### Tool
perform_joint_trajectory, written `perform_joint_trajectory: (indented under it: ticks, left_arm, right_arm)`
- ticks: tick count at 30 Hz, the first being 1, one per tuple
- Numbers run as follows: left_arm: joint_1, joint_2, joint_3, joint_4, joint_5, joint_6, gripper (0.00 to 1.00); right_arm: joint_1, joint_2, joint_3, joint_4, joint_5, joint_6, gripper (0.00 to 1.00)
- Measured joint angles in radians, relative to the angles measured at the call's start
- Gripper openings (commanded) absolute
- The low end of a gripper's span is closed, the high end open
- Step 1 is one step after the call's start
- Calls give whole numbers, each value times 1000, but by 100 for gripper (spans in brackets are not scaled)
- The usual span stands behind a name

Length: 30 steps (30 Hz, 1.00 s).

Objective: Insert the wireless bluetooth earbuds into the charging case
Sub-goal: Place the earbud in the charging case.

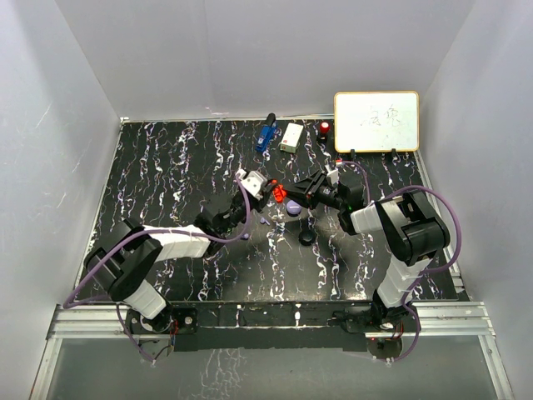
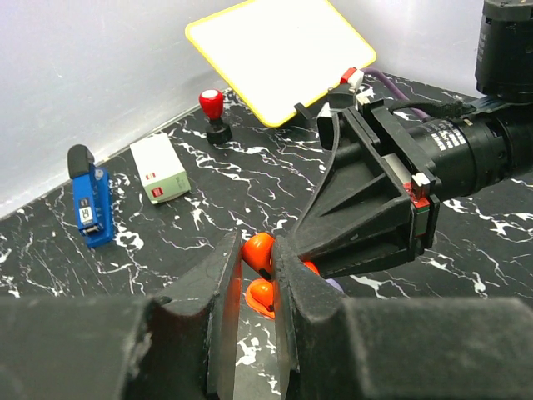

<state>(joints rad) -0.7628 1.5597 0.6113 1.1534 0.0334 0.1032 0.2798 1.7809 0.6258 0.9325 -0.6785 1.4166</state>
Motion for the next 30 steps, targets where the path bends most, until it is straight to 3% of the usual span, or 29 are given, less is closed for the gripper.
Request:
perform_joint_trajectory:
  ticks: [30]
  left_arm:
    - [-93, 114, -56, 190, -127, 254, 0]
  right_arm:
    - [0, -28, 0, -6, 1, 40, 0]
